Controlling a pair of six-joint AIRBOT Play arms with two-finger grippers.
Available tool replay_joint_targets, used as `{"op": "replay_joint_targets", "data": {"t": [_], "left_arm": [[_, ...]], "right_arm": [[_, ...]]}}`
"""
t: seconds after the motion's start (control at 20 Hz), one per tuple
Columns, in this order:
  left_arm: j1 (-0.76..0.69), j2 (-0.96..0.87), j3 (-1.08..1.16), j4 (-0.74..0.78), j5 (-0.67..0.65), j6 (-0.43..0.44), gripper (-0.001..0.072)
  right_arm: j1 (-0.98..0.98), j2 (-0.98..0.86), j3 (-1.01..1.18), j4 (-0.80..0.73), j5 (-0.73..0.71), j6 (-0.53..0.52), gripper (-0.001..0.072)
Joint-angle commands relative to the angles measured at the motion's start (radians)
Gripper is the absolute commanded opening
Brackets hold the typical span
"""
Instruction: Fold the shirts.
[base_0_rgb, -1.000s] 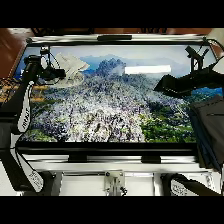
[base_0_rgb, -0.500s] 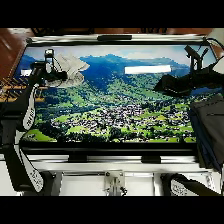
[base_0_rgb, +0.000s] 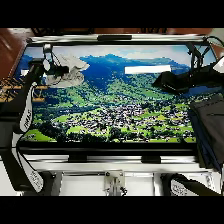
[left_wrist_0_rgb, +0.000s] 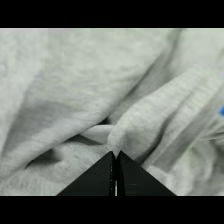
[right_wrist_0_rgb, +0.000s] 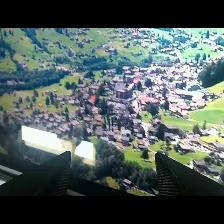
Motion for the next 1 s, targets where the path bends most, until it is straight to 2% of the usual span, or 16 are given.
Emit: {"op": "replay_joint_targets", "data": {"t": [0.0, 0.1, 0.2, 0.35, 0.45, 0.6, 0.7, 0.8, 0.95], "left_arm": [[-0.051, 0.171, 0.0, -0.048, 0.19, 0.003, 0.0028], [-0.109, 0.341, 0.0, -0.051, 0.268, 0.002, 0.0029], [-0.177, 0.513, -0.001, -0.051, 0.244, 0.003, 0.0028], [-0.298, 0.745, -0.002, -0.051, 0.159, 0.003, 0.0029], [-0.369, 0.851, -0.002, -0.051, 0.032, 0.002, 0.0029], [-0.484, 0.926, -0.021, -0.051, -0.251, 0.002, 0.0029], [-0.593, 0.941, -0.106, -0.051, -0.344, 0.003, 0.0029], [-0.708, 0.935, -0.236, -0.052, -0.327, -0.005, 0.0029], [-0.883, 0.893, -0.491, -0.051, -0.163, -0.124, 0.003]], "right_arm": [[-0.001, 0.0, 0.001, 0.033, -0.08, 0.004, 0.0635], [-0.001, 0.0, 0.005, 0.081, -0.08, 0.004, 0.0635], [-0.001, 0.001, 0.048, 0.154, -0.049, 0.003, 0.0635], [-0.001, 0.035, 0.184, 0.125, 0.019, -0.023, 0.0634], [-0.001, 0.088, 0.278, 0.024, 0.043, -0.023, 0.0635], [-0.001, 0.191, 0.374, -0.117, 0.047, -0.022, 0.0634], [-0.001, 0.266, 0.399, -0.179, 0.048, -0.007, 0.0635], [-0.001, 0.336, 0.4, -0.198, 0.058, 0.014, 0.0634], [-0.001, 0.394, 0.4, -0.225, 0.153, 0.085, 0.0635]]}}
